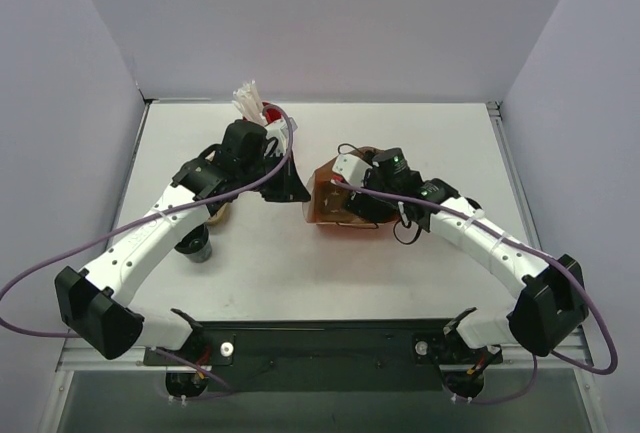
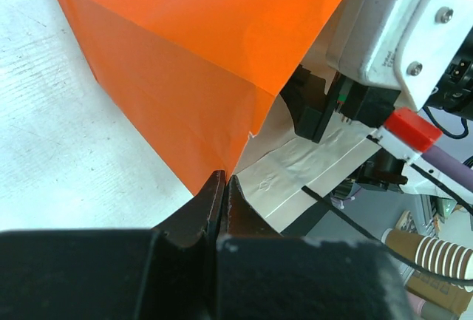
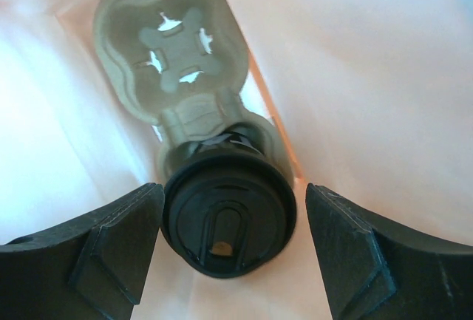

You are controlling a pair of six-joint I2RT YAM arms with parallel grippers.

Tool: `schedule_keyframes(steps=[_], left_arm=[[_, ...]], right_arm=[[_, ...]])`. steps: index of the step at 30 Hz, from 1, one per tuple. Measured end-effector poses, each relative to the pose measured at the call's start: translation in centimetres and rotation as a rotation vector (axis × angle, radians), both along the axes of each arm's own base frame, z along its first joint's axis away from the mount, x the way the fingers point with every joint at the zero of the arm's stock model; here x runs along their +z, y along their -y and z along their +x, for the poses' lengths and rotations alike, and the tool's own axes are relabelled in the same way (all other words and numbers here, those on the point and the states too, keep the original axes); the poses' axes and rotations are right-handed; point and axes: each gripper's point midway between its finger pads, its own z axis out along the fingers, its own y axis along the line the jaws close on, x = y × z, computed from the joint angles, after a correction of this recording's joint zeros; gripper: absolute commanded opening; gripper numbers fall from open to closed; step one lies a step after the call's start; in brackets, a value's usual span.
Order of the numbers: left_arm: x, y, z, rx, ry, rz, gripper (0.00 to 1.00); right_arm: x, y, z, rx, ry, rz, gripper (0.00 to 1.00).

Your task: Pack the takeout coffee

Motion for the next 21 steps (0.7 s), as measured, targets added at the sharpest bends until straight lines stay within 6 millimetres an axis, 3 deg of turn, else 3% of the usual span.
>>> schedule_keyframes(steps=[8, 15, 21], left_arm=[[0.3, 0.0, 0.0, 0.007, -0.036, 0.017, 0.01], [0.6, 0.2, 0.5, 0.022, -0.060, 0.019, 0.23], [1.3, 0.4, 2.0, 0.048, -0.049, 0.015, 0.32]], right_arm=[[1.5, -0.5, -0.8, 0.030, -0.011, 0.039, 0.76], [4.4, -1.3, -1.1, 0.041, 0.006, 0.112, 0.74], [6.6, -1.9, -0.8, 0.024, 0.022, 0.168, 0.72]])
